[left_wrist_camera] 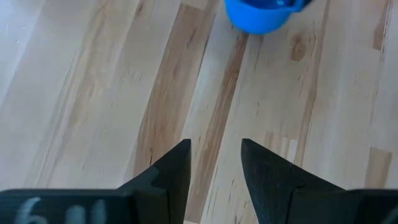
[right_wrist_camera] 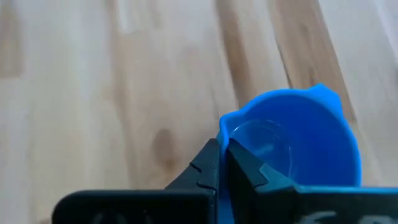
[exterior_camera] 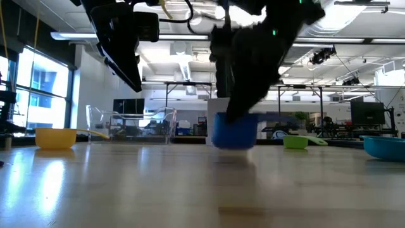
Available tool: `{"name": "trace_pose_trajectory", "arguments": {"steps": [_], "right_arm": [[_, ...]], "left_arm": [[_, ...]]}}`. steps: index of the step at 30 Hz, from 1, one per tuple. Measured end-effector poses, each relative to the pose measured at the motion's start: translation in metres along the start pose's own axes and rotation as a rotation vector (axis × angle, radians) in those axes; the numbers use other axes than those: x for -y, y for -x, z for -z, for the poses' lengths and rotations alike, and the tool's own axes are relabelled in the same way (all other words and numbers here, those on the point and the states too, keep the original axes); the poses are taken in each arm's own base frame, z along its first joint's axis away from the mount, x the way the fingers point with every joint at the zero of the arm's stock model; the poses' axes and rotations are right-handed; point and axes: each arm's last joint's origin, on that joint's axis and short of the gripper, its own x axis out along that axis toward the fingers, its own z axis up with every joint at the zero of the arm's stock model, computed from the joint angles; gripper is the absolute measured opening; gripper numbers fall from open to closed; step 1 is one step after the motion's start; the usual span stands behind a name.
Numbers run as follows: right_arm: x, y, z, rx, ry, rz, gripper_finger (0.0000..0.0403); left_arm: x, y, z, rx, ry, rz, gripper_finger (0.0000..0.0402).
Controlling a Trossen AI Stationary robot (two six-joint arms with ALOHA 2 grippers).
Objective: Nest measuring cups in basket
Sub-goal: Stack the large dark blue measuring cup on top of the red measuring cup
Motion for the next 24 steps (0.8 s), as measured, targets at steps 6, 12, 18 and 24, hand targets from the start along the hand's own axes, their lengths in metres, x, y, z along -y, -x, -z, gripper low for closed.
{"name": "trace_pose_trajectory", "arguments": {"steps": [6, 12, 18, 24], "right_arm": [[-0.026, 0.027, -0.023, 0.024, 0.185, -0.013, 0.0001], [-0.054, 0.052, -0.032, 0.044, 0.331, -0.037, 0.0001], [-0.086, 0.072, -0.027, 0.034, 0.523, -0.121, 0.0001], [-0.113, 0.094, -0.009, -0.059, 0.73, -0.2, 0.0001]], "left_arm": [[0.0, 0.0, 0.0, -0.001, 0.001, 0.0, 0.0131], [0.002, 0.0, 0.001, -0.002, -0.005, 0.007, 0.0131], [0.006, 0.0, 0.002, -0.005, -0.018, 0.014, 0.0131], [0.011, 0.001, 0.004, -0.008, 0.013, 0.024, 0.0131]]}}
